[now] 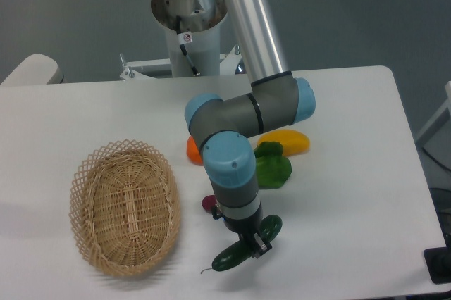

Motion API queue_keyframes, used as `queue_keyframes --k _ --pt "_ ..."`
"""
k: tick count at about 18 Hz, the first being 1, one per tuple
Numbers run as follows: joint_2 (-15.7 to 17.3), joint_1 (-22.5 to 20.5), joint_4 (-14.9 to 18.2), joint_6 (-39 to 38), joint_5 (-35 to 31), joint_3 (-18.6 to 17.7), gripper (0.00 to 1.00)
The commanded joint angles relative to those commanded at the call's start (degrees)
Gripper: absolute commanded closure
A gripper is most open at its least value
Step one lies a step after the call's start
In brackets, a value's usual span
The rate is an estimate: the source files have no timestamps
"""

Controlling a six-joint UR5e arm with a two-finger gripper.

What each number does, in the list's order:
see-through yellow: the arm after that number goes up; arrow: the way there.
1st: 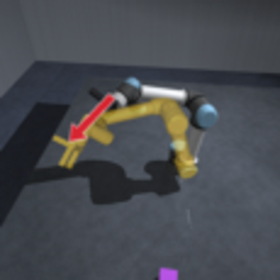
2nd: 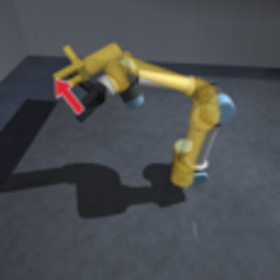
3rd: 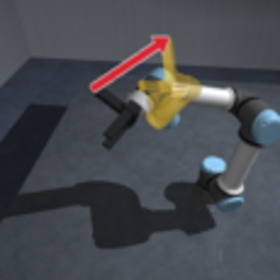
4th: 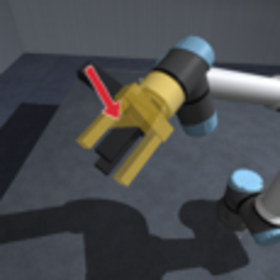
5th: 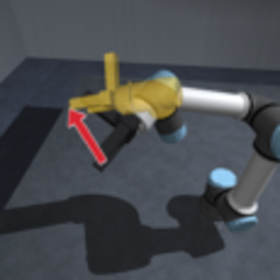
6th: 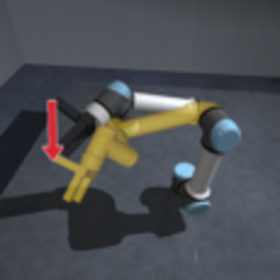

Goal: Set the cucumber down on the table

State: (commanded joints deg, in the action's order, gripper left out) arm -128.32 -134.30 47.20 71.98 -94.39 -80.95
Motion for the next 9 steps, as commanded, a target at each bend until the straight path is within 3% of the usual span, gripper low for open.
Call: queue_keyframes --k 9 --pt "-1.7 -0.3 -0.4 0.2 0.0 -0.6 0.72"
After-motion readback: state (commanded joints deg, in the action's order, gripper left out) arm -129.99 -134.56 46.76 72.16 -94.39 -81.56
